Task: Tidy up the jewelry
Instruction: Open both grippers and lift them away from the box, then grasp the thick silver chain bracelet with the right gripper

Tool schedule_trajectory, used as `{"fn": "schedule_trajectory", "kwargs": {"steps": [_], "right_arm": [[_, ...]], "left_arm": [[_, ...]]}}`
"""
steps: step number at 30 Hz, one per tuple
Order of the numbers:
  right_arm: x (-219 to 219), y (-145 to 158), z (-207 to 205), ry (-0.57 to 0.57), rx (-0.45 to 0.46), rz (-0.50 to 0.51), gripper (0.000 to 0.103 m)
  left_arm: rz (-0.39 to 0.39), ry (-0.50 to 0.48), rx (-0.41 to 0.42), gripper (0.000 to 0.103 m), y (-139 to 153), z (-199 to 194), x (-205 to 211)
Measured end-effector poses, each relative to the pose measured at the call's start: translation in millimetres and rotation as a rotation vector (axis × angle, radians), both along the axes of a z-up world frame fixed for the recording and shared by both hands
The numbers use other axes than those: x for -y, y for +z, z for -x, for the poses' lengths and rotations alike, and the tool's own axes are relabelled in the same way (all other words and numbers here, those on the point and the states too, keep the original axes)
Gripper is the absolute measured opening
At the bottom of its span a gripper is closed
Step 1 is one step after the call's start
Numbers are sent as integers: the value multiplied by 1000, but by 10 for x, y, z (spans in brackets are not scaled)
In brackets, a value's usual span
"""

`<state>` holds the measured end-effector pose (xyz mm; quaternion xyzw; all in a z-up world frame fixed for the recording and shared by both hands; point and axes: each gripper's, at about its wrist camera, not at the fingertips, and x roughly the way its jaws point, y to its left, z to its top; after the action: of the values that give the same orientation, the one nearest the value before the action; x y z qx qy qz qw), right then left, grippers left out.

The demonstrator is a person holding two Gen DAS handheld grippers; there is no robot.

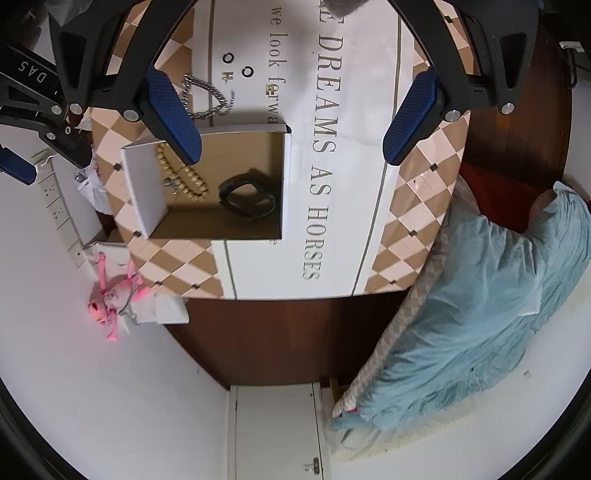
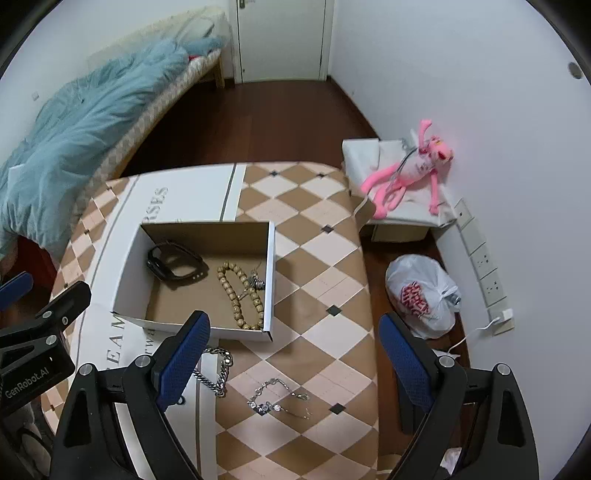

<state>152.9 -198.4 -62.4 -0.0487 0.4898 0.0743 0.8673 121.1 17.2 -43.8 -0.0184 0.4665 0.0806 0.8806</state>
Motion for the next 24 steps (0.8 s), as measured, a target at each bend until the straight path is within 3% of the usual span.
{"fn": "schedule_trajectory", "kwargs": {"steps": [9, 15, 19, 24], "right_arm": [[122, 472, 393, -1, 110, -36, 94], [181, 573, 588, 5, 119, -67, 94], [243, 402, 632, -6, 72, -74, 94], [372, -286, 572, -52, -70, -90, 94]], "left_arm": [[18, -19, 78, 101, 362, 326, 104], [35, 24, 77, 101, 427, 476, 80], [2, 46, 81, 101, 274, 581, 73], [-10, 75, -13, 101, -228, 619, 16]]}}
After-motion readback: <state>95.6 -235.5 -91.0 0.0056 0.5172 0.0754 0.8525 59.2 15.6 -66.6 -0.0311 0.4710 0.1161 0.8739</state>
